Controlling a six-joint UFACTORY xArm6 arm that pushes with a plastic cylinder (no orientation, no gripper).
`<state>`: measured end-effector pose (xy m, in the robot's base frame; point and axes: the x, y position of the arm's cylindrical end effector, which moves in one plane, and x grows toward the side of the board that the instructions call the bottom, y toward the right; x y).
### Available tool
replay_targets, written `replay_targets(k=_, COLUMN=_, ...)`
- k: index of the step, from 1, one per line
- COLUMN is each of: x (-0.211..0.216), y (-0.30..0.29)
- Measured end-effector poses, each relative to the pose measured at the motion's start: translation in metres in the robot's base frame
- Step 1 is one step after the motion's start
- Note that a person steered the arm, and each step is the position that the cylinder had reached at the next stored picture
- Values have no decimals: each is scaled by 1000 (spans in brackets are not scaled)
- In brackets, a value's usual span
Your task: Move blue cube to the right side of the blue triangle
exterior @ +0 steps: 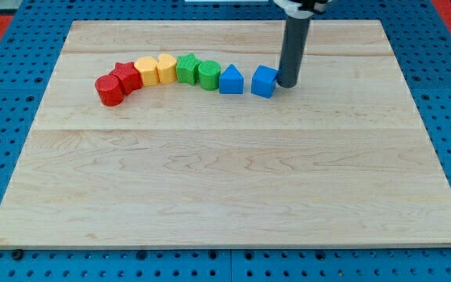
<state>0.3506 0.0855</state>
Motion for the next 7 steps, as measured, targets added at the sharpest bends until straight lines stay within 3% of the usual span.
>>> replay_targets(k=4, x=4, y=-12)
replay_targets(k=5, x=31, y=-4)
replay_targets(k=6, x=30, y=0)
replay_targets(k=7, x=-11, y=27)
